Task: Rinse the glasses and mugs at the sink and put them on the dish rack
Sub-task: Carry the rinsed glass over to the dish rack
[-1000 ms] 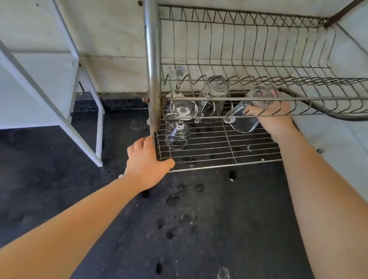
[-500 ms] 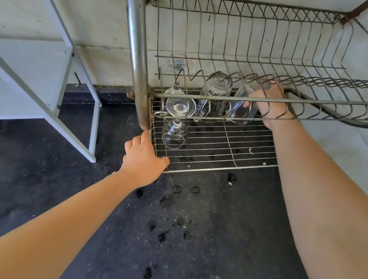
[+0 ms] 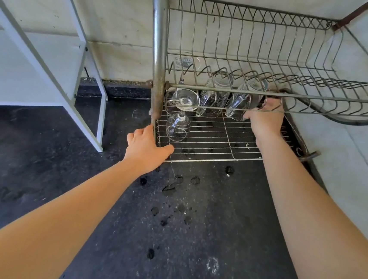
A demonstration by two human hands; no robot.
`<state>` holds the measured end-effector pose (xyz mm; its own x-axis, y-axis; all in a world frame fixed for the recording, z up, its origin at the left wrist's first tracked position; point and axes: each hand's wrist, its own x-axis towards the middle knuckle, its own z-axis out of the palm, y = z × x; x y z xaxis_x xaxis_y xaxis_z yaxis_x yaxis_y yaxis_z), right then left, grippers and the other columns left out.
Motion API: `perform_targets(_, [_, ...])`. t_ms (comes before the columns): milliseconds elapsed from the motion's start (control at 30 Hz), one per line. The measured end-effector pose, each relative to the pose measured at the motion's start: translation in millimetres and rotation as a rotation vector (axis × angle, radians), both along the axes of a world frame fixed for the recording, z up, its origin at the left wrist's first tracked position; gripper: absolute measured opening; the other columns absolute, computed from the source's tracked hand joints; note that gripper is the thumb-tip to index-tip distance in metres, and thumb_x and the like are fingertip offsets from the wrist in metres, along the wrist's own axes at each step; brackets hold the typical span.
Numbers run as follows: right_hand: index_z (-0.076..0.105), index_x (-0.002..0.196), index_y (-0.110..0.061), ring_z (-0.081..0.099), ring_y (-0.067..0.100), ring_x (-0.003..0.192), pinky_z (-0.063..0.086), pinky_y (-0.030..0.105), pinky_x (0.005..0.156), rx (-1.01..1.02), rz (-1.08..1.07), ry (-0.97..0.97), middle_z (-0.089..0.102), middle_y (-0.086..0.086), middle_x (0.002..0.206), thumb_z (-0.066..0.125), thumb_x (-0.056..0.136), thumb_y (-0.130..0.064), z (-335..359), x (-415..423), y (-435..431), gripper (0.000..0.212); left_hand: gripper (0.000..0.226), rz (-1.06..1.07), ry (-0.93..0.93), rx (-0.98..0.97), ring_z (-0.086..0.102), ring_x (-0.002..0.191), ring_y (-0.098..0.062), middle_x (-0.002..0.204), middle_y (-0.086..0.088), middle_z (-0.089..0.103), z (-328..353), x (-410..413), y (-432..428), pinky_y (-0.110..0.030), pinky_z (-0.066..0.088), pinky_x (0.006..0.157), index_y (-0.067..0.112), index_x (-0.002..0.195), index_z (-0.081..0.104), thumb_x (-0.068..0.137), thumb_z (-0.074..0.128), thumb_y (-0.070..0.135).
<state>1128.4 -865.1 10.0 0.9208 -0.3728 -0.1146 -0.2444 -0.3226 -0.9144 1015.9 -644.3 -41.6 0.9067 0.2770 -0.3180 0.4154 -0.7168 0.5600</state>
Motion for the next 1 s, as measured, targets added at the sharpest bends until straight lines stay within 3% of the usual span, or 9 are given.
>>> perform_targets(133, [0.054,0.116,-0.008,0.055,0.013,0.094,0.04,0.024,0.084,-0.119,0.069,0.031,0.056,-0.001,0.103,0.067,0.078,-0.001,-3.5,-56.6,16.7,0.041,0.071,0.083,-0.015,-0.139,0.022,0.137,-0.032,0.147,-0.01,0.036,20.8,-28.6,3.0,-0.044,0.026,0.108,0.017,0.146,0.03,0.087,0.057,0.042])
perform_targets(267, [0.059,0.114,-0.007,0.056,0.012,0.092,0.04,0.02,0.077,-0.116,0.245,0.052,0.058,-0.002,0.105,0.064,0.082,-0.002,-2.8,-125.8,56.5,0.032,0.064,0.116,-0.049,-0.21,0.029,0.135,-0.03,0.143,-0.01,0.04,38.5,-74.8,19.5,-0.043,0.035,0.105,0.018,0.144,0.034,0.089,0.058,0.04])
perform_targets(367, [0.058,0.112,-0.008,0.056,0.012,0.087,0.04,0.011,0.067,-0.107,0.414,0.088,0.059,-0.002,0.102,0.059,0.085,0.0,3.0,-176.8,98.8,0.028,0.056,0.162,-0.052,-0.223,0.035,0.129,-0.025,0.135,-0.008,0.046,53.0,-123.3,44.2,-0.037,0.046,0.094,0.019,0.142,0.039,0.09,0.057,0.031])
perform_targets(567, [0.058,0.106,-0.01,0.057,0.016,0.084,0.041,0.022,0.075,-0.143,0.762,0.091,0.059,0.0,0.096,0.057,0.084,-0.001,17.9,-282.1,209.4,0.023,0.045,0.336,-0.055,-0.094,0.038,0.127,-0.024,0.135,-0.007,0.047,69.0,-257.6,128.9,-0.034,0.043,0.092,0.018,0.139,0.043,0.095,0.048,0.026])
perform_targets(633, [0.058,0.109,-0.008,0.057,0.017,0.087,0.038,0.021,0.074,-0.175,0.889,0.101,0.059,0.001,0.1,0.057,0.086,-0.002,22.9,-320.5,247.0,0.024,0.044,0.403,-0.049,-0.072,0.048,0.12,-0.028,0.13,-0.01,0.053,73.4,-308.9,160.6,-0.036,0.043,0.091,0.018,0.138,0.044,0.095,0.048,0.026])
perform_targets(733, [0.056,0.114,-0.009,0.056,0.016,0.089,0.037,0.023,0.074,-0.274,1.083,0.085,0.058,0.0,0.104,0.057,0.088,-0.007,27.6,-383.4,302.9,0.025,0.041,0.532,-0.074,-0.082,0.061,0.095,-0.028,0.117,-0.011,0.06,81.0,-390.4,203.8,-0.032,0.047,0.074,0.017,0.136,0.048,0.095,0.048,0.024])
perform_targets(800, [0.055,0.116,-0.009,0.057,0.02,0.094,0.04,0.028,0.077,-0.33,1.199,0.072,0.057,0.001,0.106,0.057,0.09,-0.011,31.2,-431.3,340.4,0.026,0.04,0.602,-0.098,-0.043,0.059,0.105,-0.025,0.128,-0.009,0.056,86.3,-449.1,231.0,-0.031,0.046,0.081,0.015,0.134,0.051,0.095,0.049,0.022])
perform_targets(900, [0.054,0.113,-0.003,0.057,0.027,0.098,0.042,0.035,0.079,-0.365,1.324,0.088,0.06,0.009,0.107,0.058,0.09,-0.013,35.3,-508.3,395.7,0.026,0.036,0.697,-0.116,0.017,0.056,0.113,-0.026,0.127,-0.01,0.06,89.4,-542.9,271.7,-0.03,0.042,0.091,0.014,0.127,0.058,0.091,0.052,0.021])
perform_targets(1000, [0.056,0.11,-0.003,0.057,0.027,0.101,0.039,0.029,0.078,-0.358,1.445,0.055,0.062,0.01,0.107,0.06,0.088,-0.012,37.2,-585.2,452.4,0.024,0.036,0.832,-0.126,0.068,0.055,0.115,-0.026,0.126,-0.009,0.061,95.5,-635.3,313.3,-0.03,0.041,0.097,0.016,0.124,0.06,0.089,0.053,0.023])
